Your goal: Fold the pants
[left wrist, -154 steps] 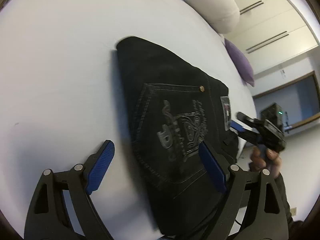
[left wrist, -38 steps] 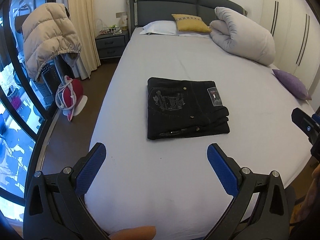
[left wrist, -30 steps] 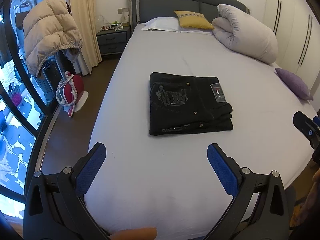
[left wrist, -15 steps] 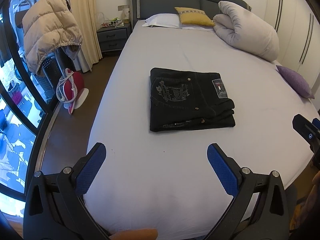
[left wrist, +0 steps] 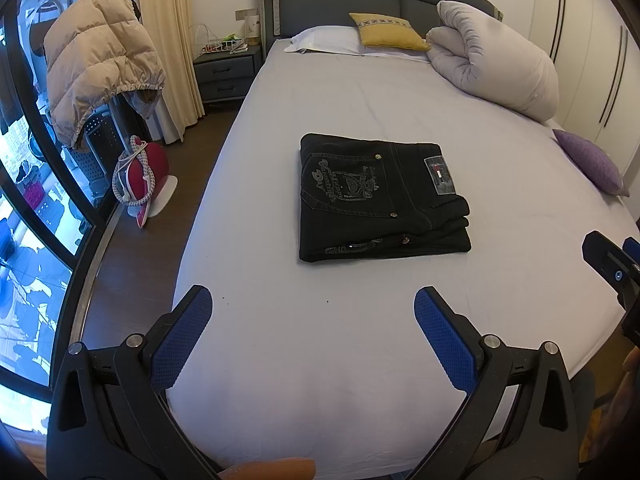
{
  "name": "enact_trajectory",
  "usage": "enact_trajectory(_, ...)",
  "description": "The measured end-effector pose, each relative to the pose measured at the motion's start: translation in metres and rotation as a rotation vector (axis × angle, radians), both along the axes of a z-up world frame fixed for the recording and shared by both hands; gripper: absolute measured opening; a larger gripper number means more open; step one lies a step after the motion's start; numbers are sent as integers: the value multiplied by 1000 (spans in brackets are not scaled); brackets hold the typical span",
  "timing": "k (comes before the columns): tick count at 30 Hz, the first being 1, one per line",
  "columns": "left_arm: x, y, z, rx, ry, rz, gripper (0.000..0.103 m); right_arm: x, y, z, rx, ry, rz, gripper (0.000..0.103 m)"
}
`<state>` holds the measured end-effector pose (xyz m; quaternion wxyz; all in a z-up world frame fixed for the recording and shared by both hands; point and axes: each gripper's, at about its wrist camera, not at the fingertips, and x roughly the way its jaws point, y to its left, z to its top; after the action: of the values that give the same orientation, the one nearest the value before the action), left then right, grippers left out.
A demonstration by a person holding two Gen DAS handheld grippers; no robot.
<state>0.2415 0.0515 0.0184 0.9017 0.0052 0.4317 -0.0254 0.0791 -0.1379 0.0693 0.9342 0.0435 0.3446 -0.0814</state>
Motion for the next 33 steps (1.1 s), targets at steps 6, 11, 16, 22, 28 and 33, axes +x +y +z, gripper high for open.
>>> enact_trajectory(6, 0, 0, -1, -1, 1, 0, 103, 0, 0, 0, 1, 1, -1, 103)
enact_trajectory(11, -1, -1, -3, -2, 2, -1, 103, 0, 0, 0, 1, 1, -1, 103)
enact_trajectory(16, -1, -1, -5, -3, 4, -2, 103, 0, 1, 0, 1, 1, -1, 103)
enact_trajectory(22, -2, -1, -5, -4, 5, -3, 103, -3, 2, -3, 0, 4, 2, 103)
enact_trajectory(28, -2, -1, -5, -4, 6, -2, 103, -2, 1, -5, 0, 7, 5, 103)
enact_trajectory(33, -2, 0, -5, -3, 6, -3, 103, -2, 1, -5, 1, 9, 5, 103)
